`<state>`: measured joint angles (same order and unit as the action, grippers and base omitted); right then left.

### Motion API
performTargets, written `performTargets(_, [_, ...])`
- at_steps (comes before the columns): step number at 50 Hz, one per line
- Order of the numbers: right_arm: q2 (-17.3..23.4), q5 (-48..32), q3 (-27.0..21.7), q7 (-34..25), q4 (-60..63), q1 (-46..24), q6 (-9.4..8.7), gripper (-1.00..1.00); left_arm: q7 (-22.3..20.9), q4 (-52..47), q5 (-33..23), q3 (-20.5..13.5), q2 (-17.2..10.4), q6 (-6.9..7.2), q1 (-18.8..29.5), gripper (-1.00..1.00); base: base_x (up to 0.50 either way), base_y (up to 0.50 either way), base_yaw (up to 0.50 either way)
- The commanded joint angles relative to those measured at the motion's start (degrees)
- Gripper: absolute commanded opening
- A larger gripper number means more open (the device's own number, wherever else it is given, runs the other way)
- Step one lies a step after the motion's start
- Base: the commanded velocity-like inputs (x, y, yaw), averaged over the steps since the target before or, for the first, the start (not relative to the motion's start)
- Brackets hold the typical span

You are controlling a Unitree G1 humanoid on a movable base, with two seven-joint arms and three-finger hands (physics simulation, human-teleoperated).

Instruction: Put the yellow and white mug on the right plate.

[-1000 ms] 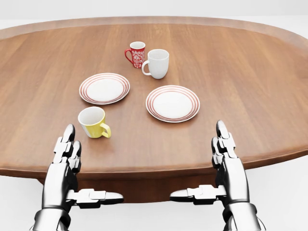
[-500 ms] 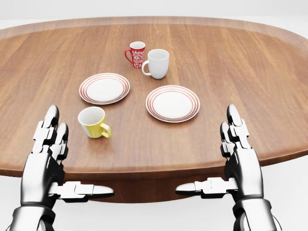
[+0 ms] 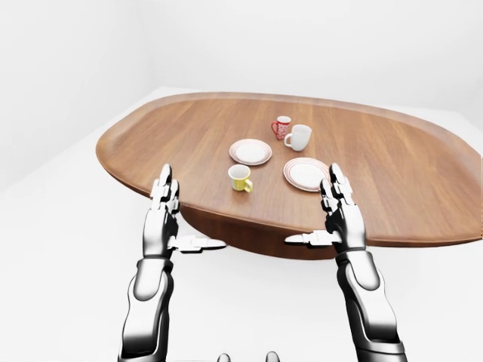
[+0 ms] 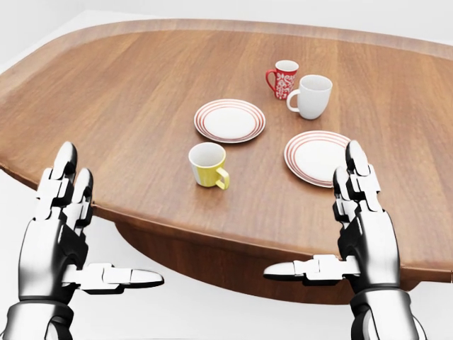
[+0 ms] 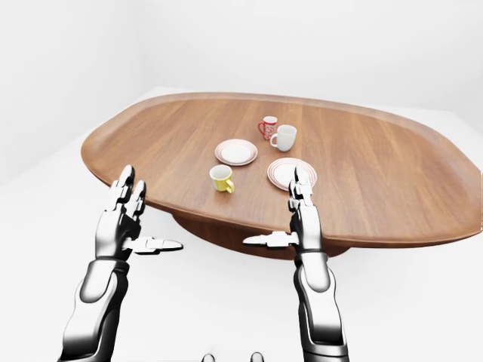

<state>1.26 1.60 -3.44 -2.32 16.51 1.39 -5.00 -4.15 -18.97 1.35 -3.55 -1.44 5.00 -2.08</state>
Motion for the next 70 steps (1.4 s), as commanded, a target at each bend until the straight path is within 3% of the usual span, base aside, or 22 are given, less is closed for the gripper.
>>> performTargets(1, [-0.14,-0.06,0.3,-0.01,0.25,0.32,0.0,1.0,-0.11,-0.87,-0.11,0.1,0.04,0.0,-0.21,1.0,-0.08,-0.02,0.5])
performTargets(5, [-0.13,-1.98,0.39,1.29,-0.1,-0.49,0.0,1.0,-0.15,0.01,-0.25,0.22,0.1,0.0,-0.17,1.0,-0.02,-0.01,0.15])
performTargets(10, [-0.48,1.08,0.23,-0.75,2.09,0.3,0.0,1.0,-0.14,-0.19,-0.21,0.24,0.11,0.0,-0.27,1.0,0.0,0.0,0.0])
performTargets(60, [-0.18,1.5,0.87,-0.96,1.01,0.46,0.0,1.0,-0.26,-1.38,-0.28,0.46,0.18,0.0,-0.49,1.0,0.47,0.16,0.0])
performTargets(70, [-0.21,-0.18,1.17,-0.83,1.07,0.45,0.0,1.0,-0.29,-0.7,-0.39,0.55,0.22,0.0,-0.62,1.0,0.03,0.01,0.0])
